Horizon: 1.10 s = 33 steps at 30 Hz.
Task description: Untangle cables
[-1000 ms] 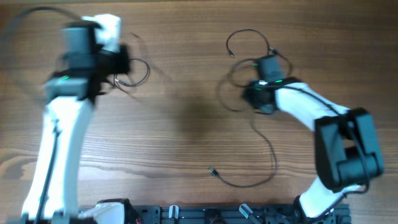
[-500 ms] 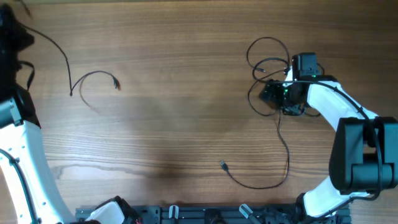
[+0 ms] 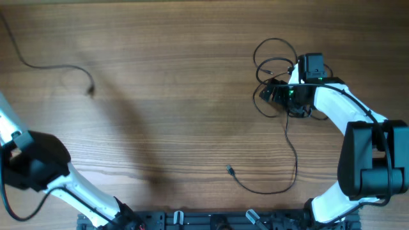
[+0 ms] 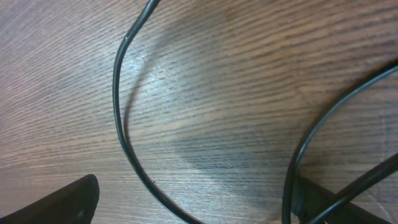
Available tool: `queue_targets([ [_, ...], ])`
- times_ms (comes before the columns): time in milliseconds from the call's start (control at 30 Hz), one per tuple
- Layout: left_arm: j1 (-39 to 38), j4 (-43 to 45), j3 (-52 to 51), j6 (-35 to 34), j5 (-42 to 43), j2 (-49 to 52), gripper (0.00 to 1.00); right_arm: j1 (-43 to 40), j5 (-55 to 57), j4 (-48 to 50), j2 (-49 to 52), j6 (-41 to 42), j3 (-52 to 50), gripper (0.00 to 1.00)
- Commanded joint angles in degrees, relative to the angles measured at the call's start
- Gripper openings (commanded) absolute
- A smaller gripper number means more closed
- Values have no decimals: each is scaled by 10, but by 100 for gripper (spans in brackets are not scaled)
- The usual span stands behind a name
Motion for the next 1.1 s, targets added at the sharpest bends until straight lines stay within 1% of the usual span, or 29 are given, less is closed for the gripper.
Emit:
queue_targets([
  [0, 5, -7, 62, 34, -34, 57, 4, 5, -23, 15, 0, 19, -5, 100],
  [100, 1, -76, 62, 1, -30, 107, 4, 16, -33, 35, 0, 19, -5, 100],
  [167, -8, -144, 62, -12, -28, 158, 4, 28, -33, 43, 0, 19, -5, 100],
  [233, -16, -196, 62, -17, -28, 208, 4, 40, -32, 42, 0, 19, -5, 100],
  [267, -19, -216, 62, -32, -33, 230, 4, 45, -33, 41, 0, 19, -5, 100],
  [300, -21, -239, 62, -56, -37, 249, 11, 50, -33, 41, 0, 19, -5, 100],
  [333, -23, -254, 62, -73, -36, 262, 24, 55, -33, 40, 0, 19, -5, 100],
  [400, -23, -279, 62, -110, -36, 279, 57, 61, -33, 37, 0, 18, -5, 100],
  [433, -23, -290, 62, -127, -36, 283, 97, 65, -33, 34, 0, 18, -5, 100],
  [467, -23, -298, 62, -135, -36, 283, 100, 69, -33, 32, 0, 17, -5, 100],
  [533, -23, -309, 62, -151, -37, 276, 100, 74, -33, 27, 0, 14, -5, 100],
  [633, -22, -334, 62, -206, -38, 249, 100, 77, -33, 16, 0, 14, -5, 100],
  [700, -22, -347, 62, -239, -36, 200, 100, 77, -33, 7, -9, 13, -5, 100],
  [767, -24, -356, 62, -239, -18, 159, 100, 77, -32, 9, -24, 13, -5, 100],
  [800, -25, -363, 62, -239, -1, 140, 100, 76, -31, 11, -35, 13, -5, 100],
  [833, -28, -377, 62, -239, 45, 106, 100, 76, -23, 11, -58, 13, -5, 100],
  [933, -37, -410, 62, -239, 158, 50, 100, 76, 5, 8, -115, 14, -5, 100],
  [1000, -49, -431, 62, -238, 223, 28, 100, 76, 40, 1, -159, 17, -5, 100],
  [1067, -74, -458, 62, -237, 276, 22, 100, 76, 95, -21, -203, 51, -5, 100],
])
